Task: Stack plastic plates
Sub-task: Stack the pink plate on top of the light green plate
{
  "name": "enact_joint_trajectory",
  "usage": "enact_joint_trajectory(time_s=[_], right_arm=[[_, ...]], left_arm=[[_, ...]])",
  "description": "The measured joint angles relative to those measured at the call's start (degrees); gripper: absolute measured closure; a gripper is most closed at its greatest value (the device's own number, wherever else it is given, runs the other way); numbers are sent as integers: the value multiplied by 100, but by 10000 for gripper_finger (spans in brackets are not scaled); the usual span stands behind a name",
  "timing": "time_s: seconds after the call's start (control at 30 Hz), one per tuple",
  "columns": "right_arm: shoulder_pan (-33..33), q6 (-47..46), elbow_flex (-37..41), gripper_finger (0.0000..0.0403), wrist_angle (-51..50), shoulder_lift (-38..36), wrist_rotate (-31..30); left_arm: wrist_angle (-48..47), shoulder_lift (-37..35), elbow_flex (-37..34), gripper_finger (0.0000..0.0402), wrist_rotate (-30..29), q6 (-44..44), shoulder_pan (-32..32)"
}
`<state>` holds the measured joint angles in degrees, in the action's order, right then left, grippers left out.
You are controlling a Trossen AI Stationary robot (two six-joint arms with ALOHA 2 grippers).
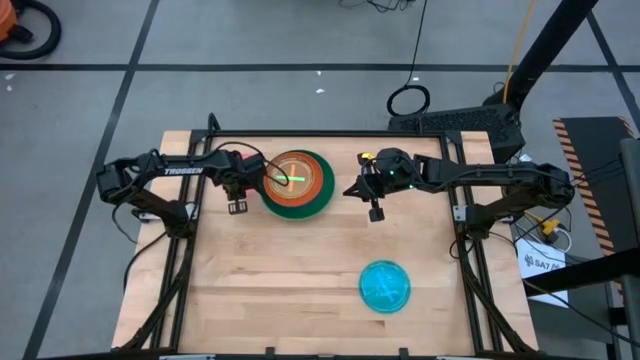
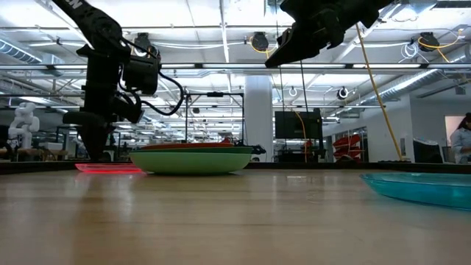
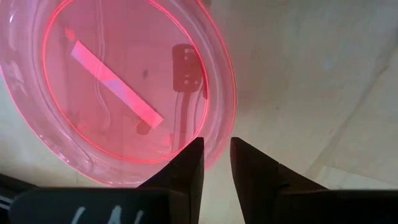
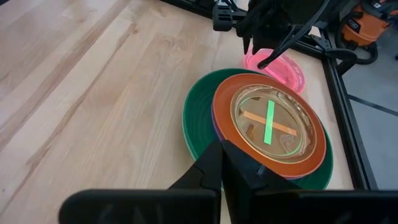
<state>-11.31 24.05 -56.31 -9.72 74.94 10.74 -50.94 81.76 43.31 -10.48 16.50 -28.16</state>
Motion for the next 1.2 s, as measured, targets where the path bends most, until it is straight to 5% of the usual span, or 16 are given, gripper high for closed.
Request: enact_joint_trajectory(time_s=[0.3,0.8,1.2], right_arm=[[0,-28,-4,401,-2,0,0],[-1,-42,-4,397,-7,0,0],[-2,-87,-4,397,-44,0,2]], left_arm=[[93,0,0,393,-4,25,-22],[194,0,0,239,44,-125,-20],[541,0,0,227,151,-218,-20]])
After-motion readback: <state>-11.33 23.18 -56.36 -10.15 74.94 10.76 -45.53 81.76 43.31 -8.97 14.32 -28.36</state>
